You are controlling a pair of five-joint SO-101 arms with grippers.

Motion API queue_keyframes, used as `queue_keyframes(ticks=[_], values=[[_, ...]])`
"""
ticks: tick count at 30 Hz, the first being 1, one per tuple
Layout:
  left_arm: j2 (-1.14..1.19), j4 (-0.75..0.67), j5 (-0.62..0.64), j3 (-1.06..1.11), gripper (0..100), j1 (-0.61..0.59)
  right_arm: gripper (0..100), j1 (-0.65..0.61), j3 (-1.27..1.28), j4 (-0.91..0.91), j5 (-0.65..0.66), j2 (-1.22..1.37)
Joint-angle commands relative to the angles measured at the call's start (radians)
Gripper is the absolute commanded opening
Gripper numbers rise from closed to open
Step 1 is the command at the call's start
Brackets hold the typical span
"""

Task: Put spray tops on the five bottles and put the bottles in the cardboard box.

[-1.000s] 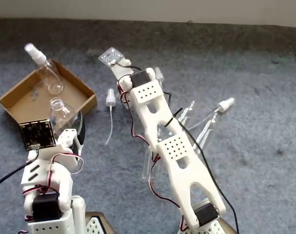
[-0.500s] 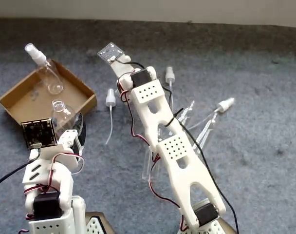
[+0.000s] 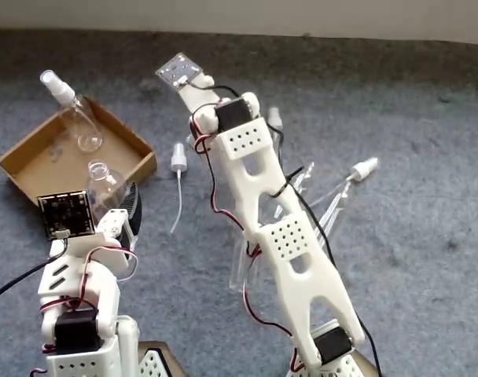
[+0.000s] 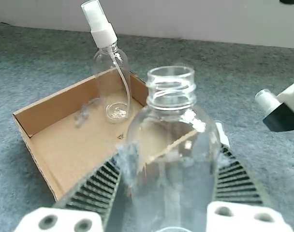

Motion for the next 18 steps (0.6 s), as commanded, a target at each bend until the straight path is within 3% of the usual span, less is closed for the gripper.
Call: queue_keyframes(ticks=[1,9,18], values=[[-0.013,-0.021,0.014,-0.005,13,0.018,11.6,0.001,-0.128,0.047,0.006,-0.160],[-0.013,-0.023,0.014,-0.005,13,0.019,11.6,0.001,-0.128,0.067,0.005,-0.314],[-0.013,-0.023,0.014,-0.010,13,0.062,11.6,0.001,-0.127,0.067,-0.104,-0.458]])
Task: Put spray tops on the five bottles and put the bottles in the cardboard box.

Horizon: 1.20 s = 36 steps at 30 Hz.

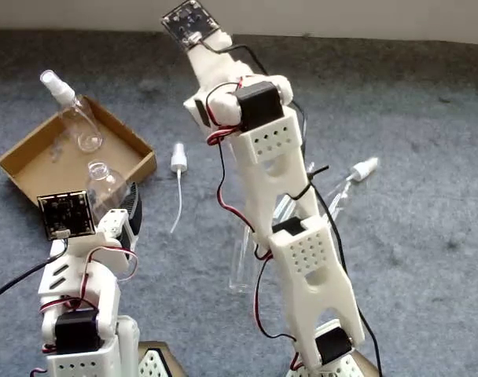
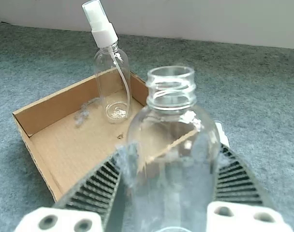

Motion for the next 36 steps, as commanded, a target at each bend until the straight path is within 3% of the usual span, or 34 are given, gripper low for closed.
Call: queue_keyframes(ticks=[1,13,20,36], values=[[-0.013,-0.023,0.011,-0.007,13,0.084,11.6,0.001,-0.119,0.018,-0.034,-0.131],[-0.013,-0.018,0.011,-0.005,13,0.344,11.6,0.001,-0.119,0.018,-0.242,-0.475],[-0.013,-0.018,0.011,-0.005,13,0.455,11.6,0.002,-0.117,0.018,-0.245,-0.618],[-0.015,-0.018,0.011,-0.016,13,0.470,11.6,0.004,-0.053,0.019,-0.247,-0.937]])
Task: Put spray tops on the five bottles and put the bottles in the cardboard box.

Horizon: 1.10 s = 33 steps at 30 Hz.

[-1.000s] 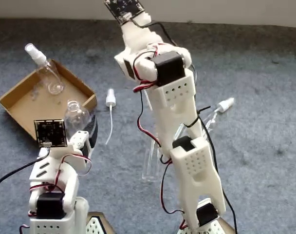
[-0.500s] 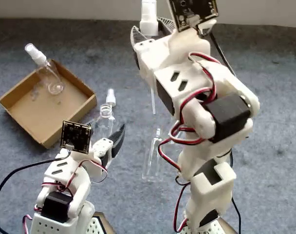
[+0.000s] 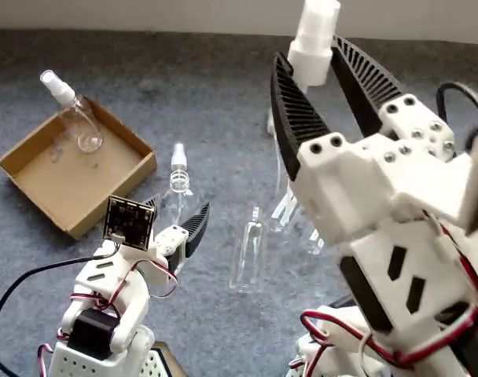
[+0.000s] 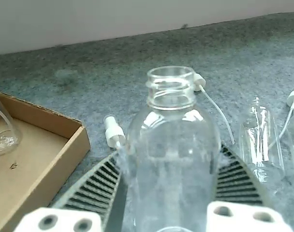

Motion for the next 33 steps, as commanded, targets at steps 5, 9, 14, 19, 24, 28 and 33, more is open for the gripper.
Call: queue_keyframes(ticks=[5,9,14,19,24,28,33], values=[[-0.015,-0.018,0.011,-0.016,13,0.022,11.6,0.002,0.226,0.018,-0.012,-0.197],[-0.015,-0.023,0.011,-0.016,13,0.022,11.6,0.002,0.394,0.016,-0.012,-0.341],[-0.015,-0.018,0.011,-0.041,13,0.045,11.6,0.001,0.545,0.013,-0.012,-0.478],[-0.015,-0.018,0.009,-0.056,13,0.133,11.6,0.001,0.728,0.013,-0.008,-0.567],[-0.015,-0.017,0.009,-0.071,13,0.139,11.6,0.001,0.934,0.010,-0.006,-0.648],[-0.015,0.006,0.006,-0.111,13,0.134,11.6,0.001,1.078,0.008,-0.006,-0.730],[-0.015,0.126,0.008,-0.200,13,0.134,11.7,0.001,1.231,-0.012,-0.006,-0.828]])
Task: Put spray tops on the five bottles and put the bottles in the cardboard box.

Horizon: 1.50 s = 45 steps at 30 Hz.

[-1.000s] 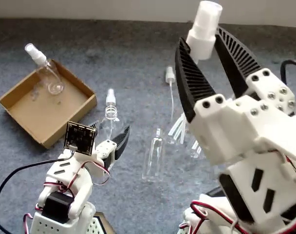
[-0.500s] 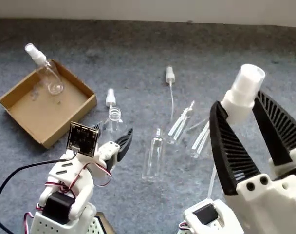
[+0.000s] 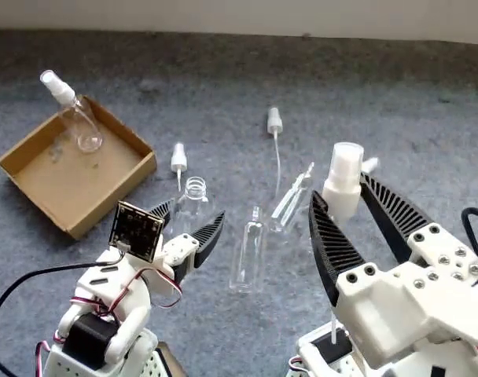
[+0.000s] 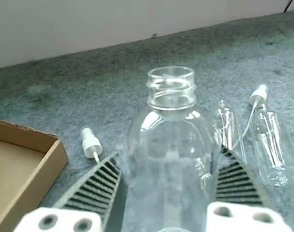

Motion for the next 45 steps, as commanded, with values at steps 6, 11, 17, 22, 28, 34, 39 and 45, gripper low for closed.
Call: queue_keyframes(ticks=[6,11,17,22,28,34,39,45], values=[[-0.015,0.078,0.008,-0.119,13,0.025,11.7,-0.002,0.381,-0.156,-0.006,-0.163],[-0.015,0.081,0.008,-0.119,13,0.027,11.7,-0.002,0.728,-0.415,-0.006,-0.311],[-0.015,0.183,0.008,-0.182,13,0.025,11.6,-0.002,1.112,-0.802,-0.006,-0.507],[-0.015,0.210,0.008,-0.188,13,0.027,11.6,-0.001,1.323,-0.990,-0.006,-0.544],[-0.016,0.244,0.008,-0.220,13,0.022,11.6,-0.001,1.377,-1.147,-0.011,-0.443],[-0.016,0.242,0.008,-0.225,13,0.019,11.6,-0.001,1.376,-1.245,-0.008,-0.344],[-0.015,0.038,0.008,-0.070,13,0.028,11.6,0.022,1.376,-1.250,-0.006,-0.358],[-0.015,-0.385,0.003,0.213,13,0.153,11.6,0.205,1.380,-1.466,-0.012,-0.364]])
